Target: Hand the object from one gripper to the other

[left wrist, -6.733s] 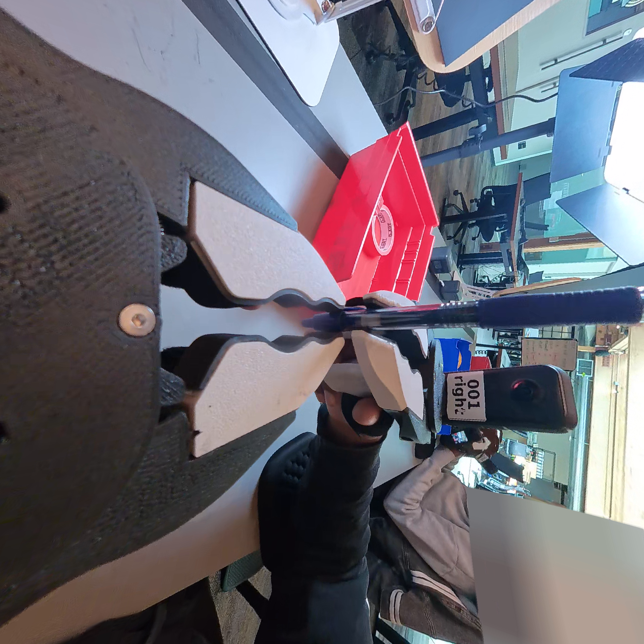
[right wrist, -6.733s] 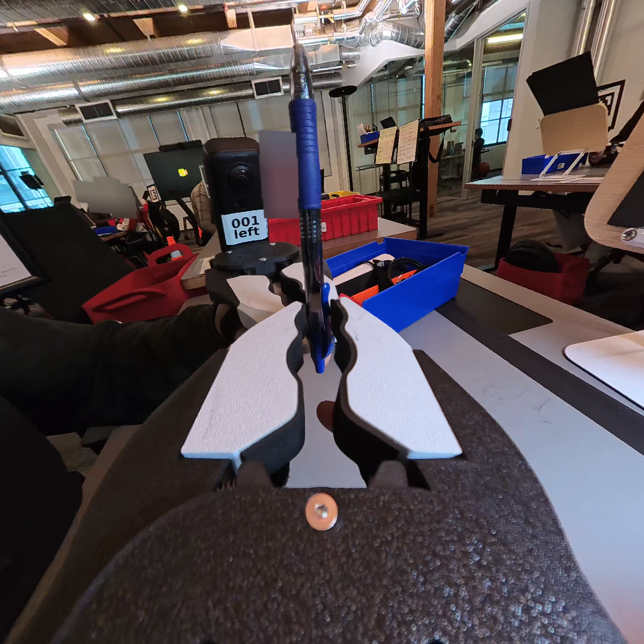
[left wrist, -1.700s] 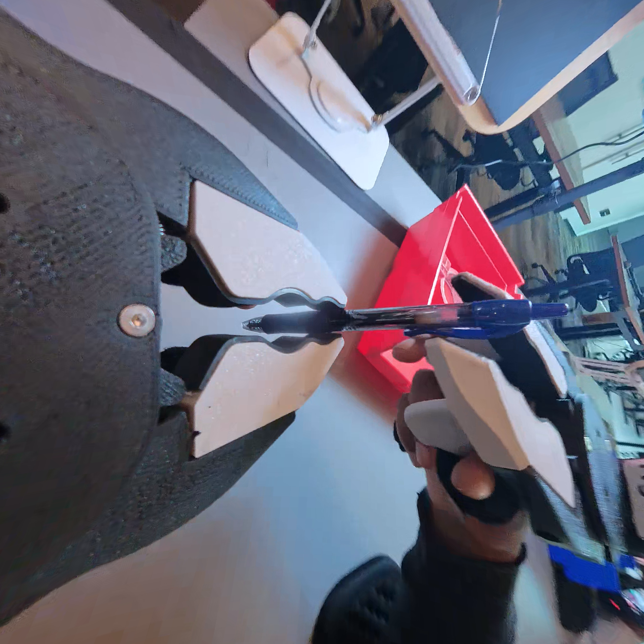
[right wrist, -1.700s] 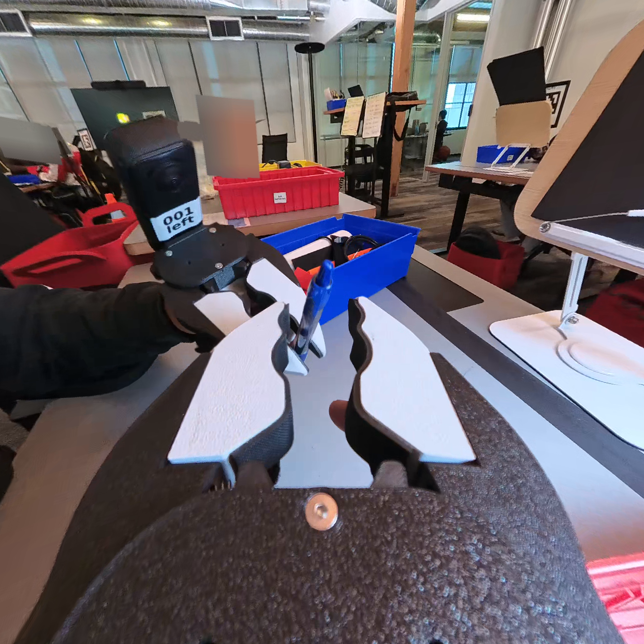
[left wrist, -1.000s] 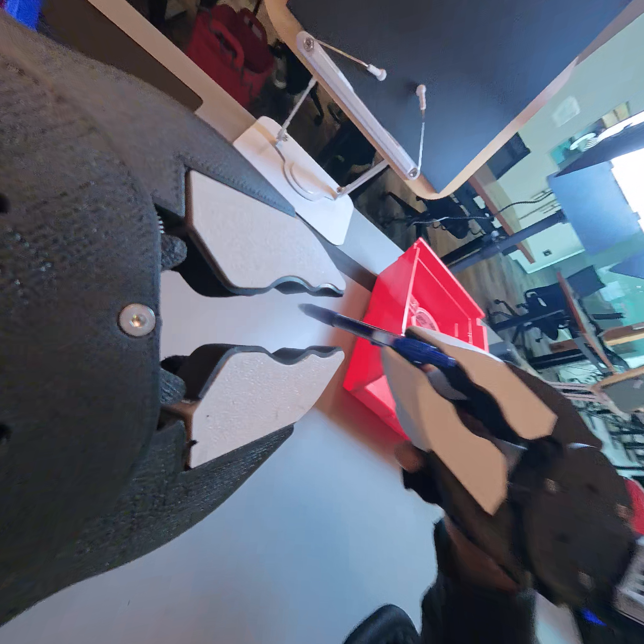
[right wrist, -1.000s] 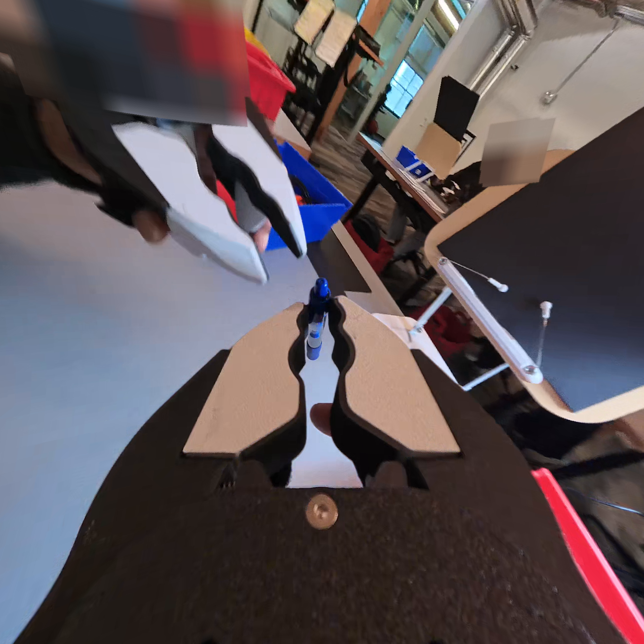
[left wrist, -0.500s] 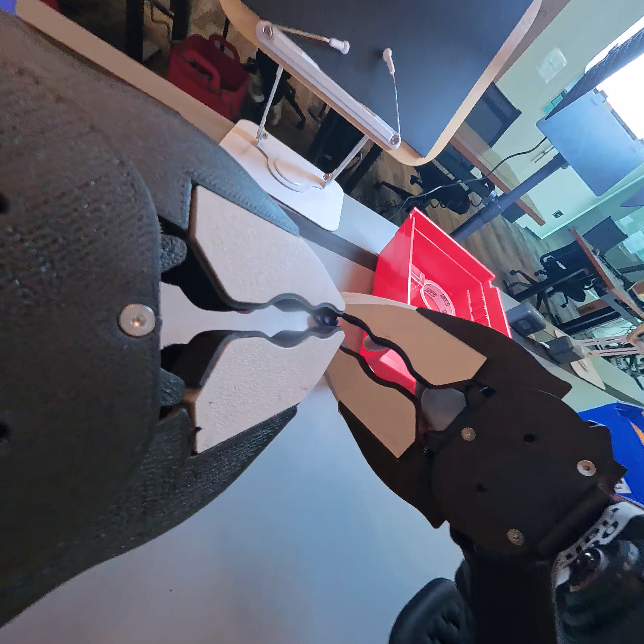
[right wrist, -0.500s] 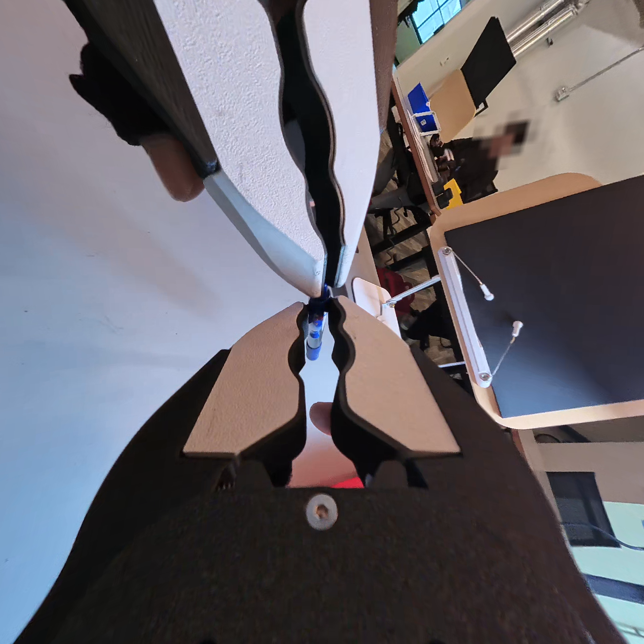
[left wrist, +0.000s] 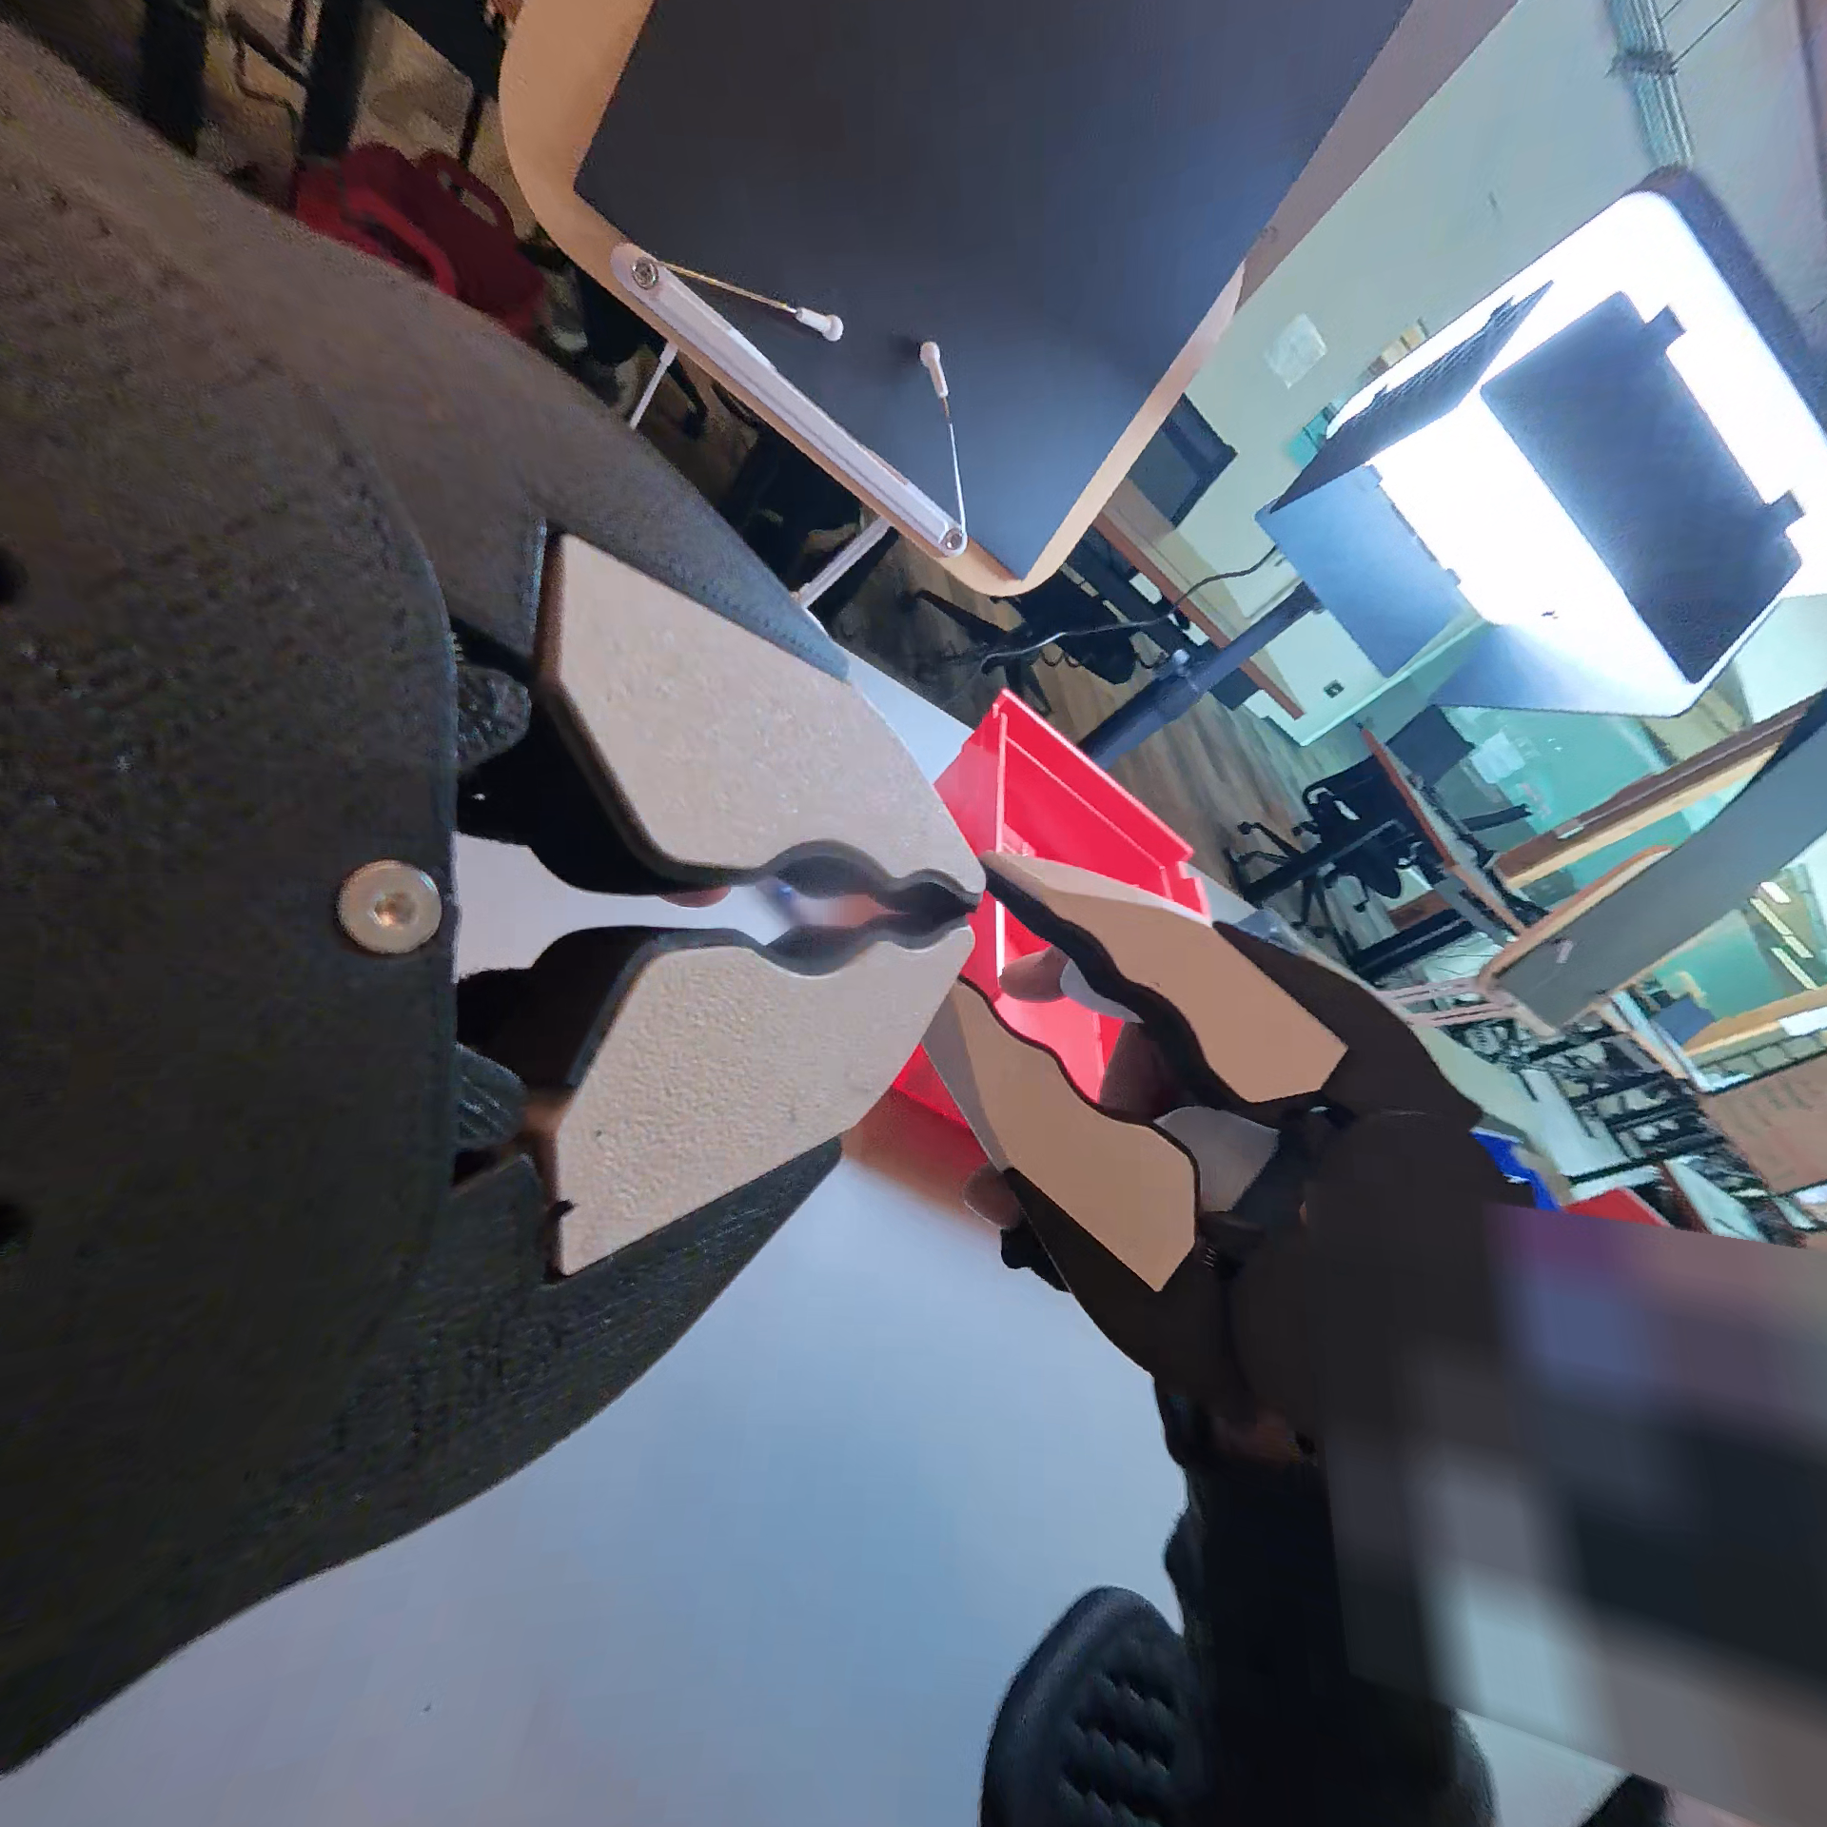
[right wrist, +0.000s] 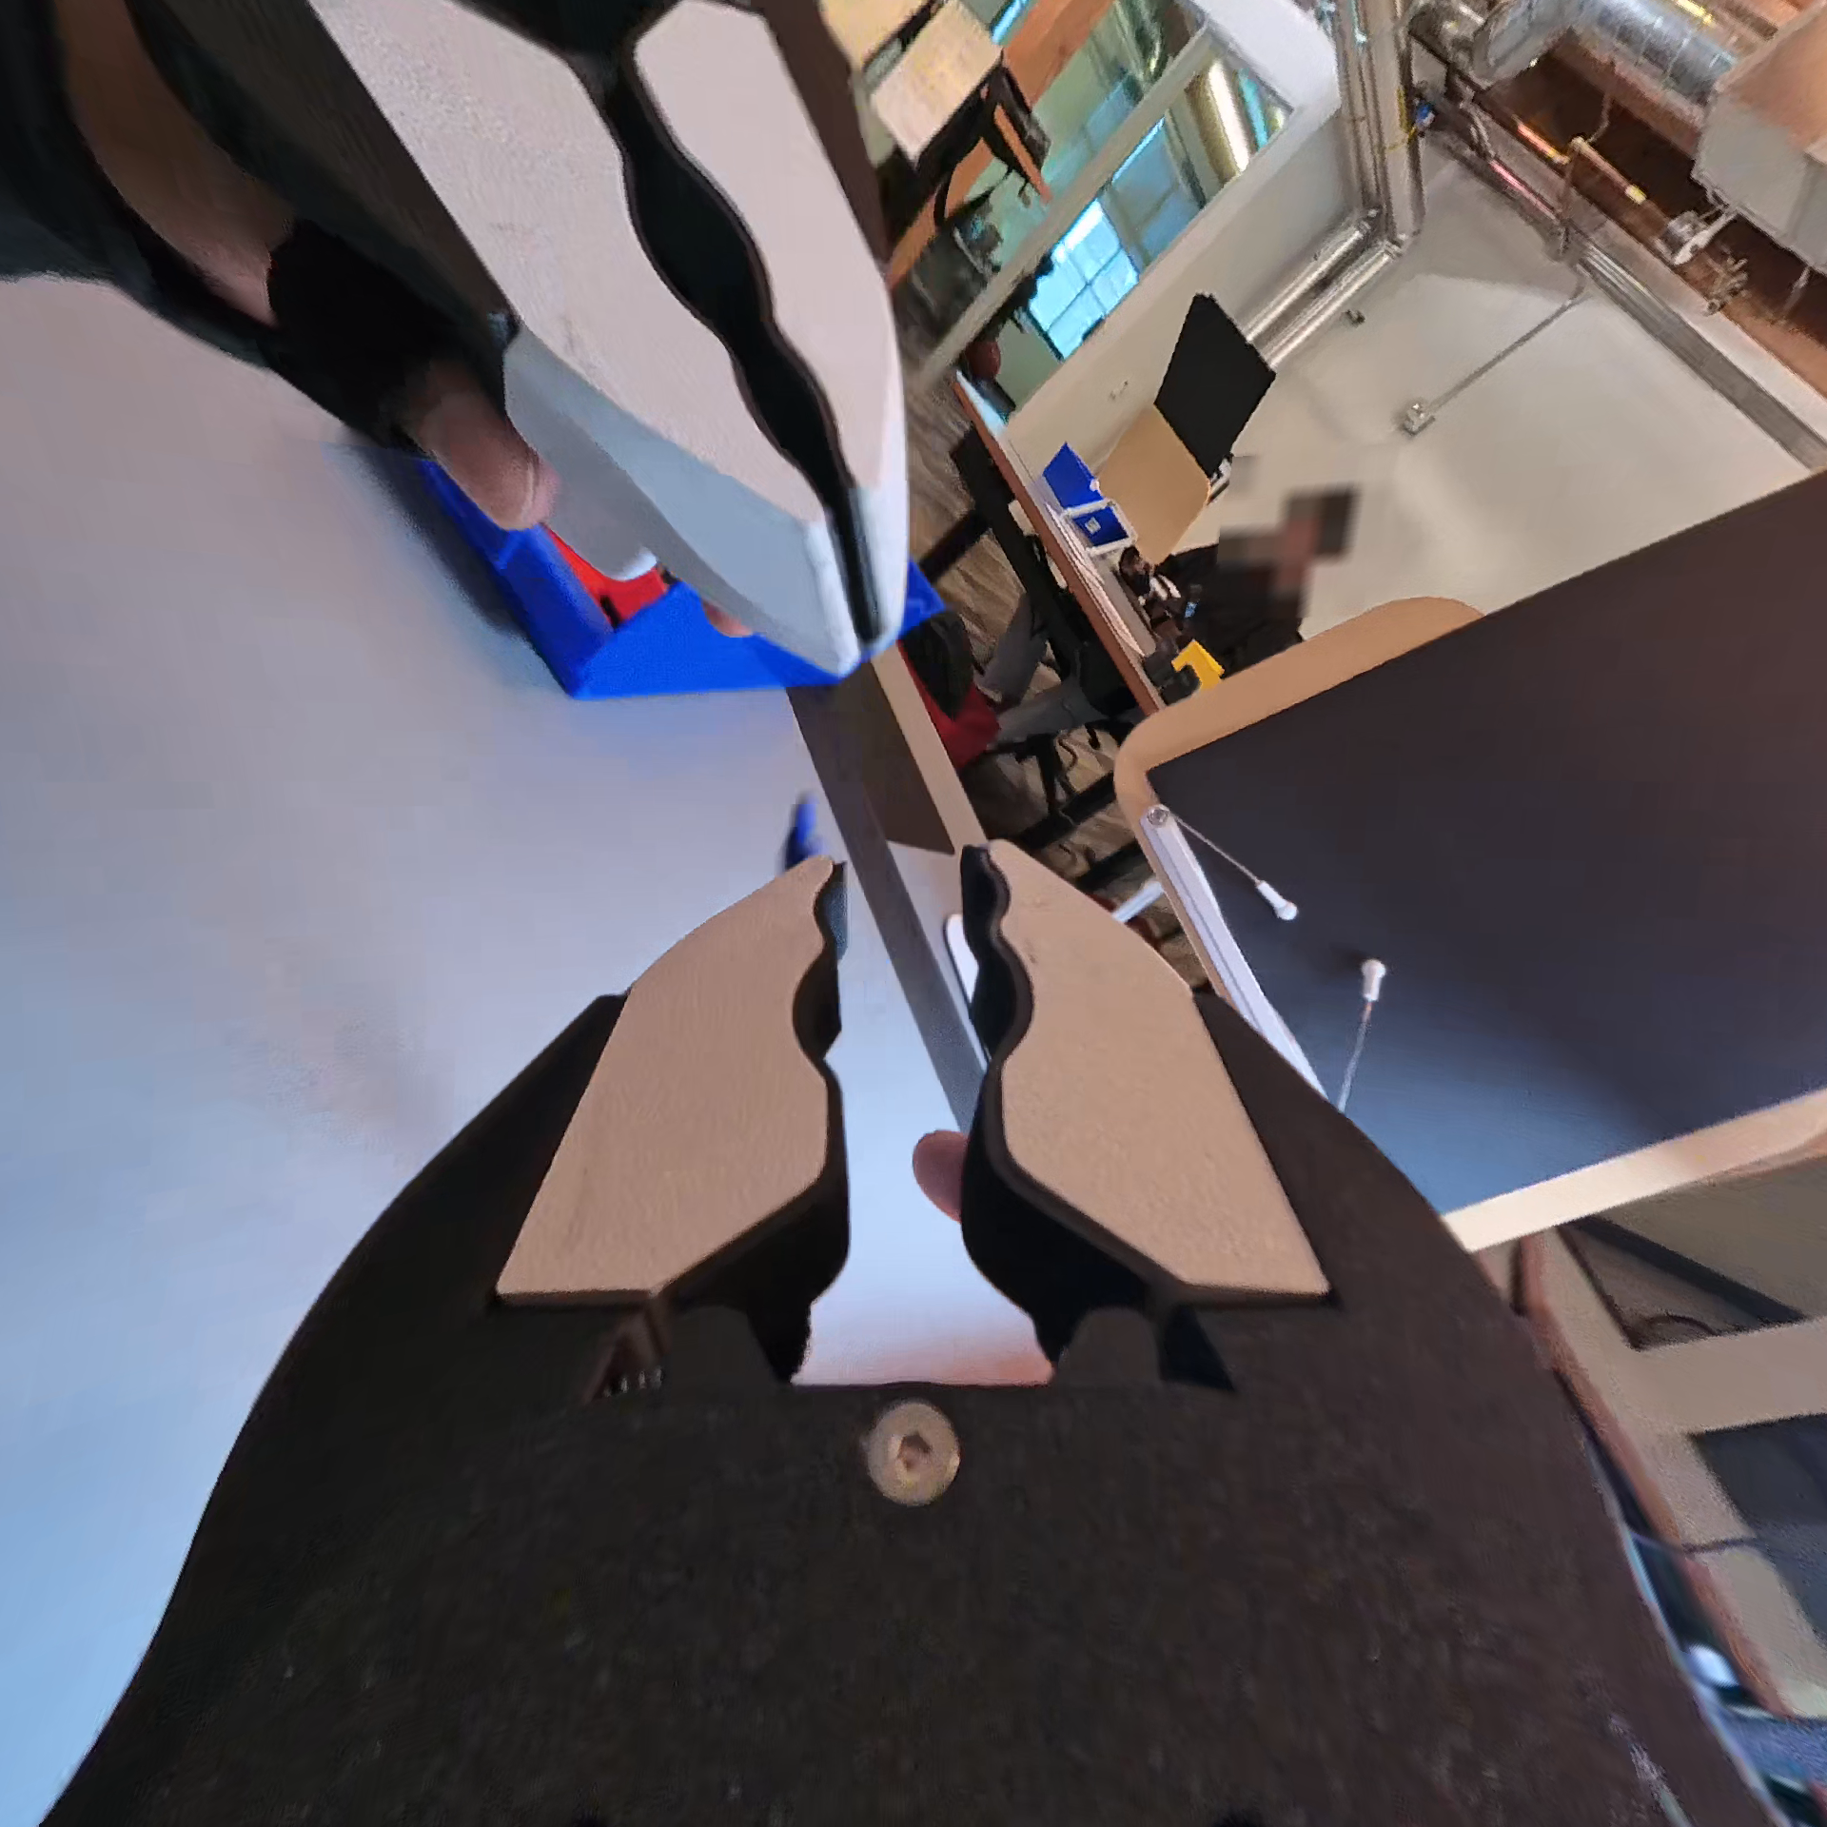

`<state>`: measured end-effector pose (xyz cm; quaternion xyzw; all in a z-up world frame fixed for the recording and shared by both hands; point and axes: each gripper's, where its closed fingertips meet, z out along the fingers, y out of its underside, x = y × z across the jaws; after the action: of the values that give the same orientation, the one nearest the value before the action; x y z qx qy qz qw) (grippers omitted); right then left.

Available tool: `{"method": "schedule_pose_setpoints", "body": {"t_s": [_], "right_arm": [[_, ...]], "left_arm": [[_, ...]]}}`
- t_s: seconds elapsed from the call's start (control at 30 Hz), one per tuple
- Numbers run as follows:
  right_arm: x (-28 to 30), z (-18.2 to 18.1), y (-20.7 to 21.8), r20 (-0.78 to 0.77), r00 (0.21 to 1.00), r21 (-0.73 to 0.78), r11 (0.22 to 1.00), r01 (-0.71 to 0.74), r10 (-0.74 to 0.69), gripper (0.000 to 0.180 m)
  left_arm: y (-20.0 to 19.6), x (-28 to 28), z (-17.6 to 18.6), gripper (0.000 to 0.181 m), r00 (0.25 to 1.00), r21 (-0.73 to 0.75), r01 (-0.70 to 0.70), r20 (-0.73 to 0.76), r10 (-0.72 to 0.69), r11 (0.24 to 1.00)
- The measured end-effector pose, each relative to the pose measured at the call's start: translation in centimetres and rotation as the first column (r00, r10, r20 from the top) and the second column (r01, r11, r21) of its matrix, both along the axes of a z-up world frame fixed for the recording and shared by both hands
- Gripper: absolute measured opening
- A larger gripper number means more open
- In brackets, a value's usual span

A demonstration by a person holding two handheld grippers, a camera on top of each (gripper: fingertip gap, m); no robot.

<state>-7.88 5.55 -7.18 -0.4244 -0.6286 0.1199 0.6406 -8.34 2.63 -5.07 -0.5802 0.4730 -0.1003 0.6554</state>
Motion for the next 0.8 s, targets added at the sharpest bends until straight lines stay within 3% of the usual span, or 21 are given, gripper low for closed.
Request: {"method": "schedule_pose_setpoints", "body": {"t_s": [0.13,0.4,0.53,0.67,0.8], "right_arm": [[0.6,0.8,0.2,-0.066,0.997,-0.078,0.996,-0.041,0.035,0.025],[0.4,-1.2,1.5,-0.006,1.0,-0.125,0.992,0.005,-0.006,0.025],[0.1,-5.6,3.0,0.134,0.99,-0.266,0.96,0.082,-0.048,0.024],[0.6,-13.4,4.6,0.386,0.918,-0.457,0.847,0.273,-0.088,0.029],[1.6,-17.4,6.6,0.469,0.866,-0.507,0.75,0.425,-0.173,0.029]], "left_arm": [[-0.4,-1.5,2.0,0.0,0.996,-0.004,0.016,0.088,-0.016,1.0],[0.1,-3.6,2.9,0.0,0.993,-0.006,-0.029,0.117,0.03,1.0],[0.8,-3.9,2.3,0.0,0.991,-0.041,-0.052,0.118,0.056,0.998],[1.9,-4.9,0.7,0.0,0.989,-0.139,-0.078,0.114,0.094,0.987],[2.9,-6.2,-0.8,0.005,0.986,-0.233,-0.091,0.113,0.12,0.968]]}}
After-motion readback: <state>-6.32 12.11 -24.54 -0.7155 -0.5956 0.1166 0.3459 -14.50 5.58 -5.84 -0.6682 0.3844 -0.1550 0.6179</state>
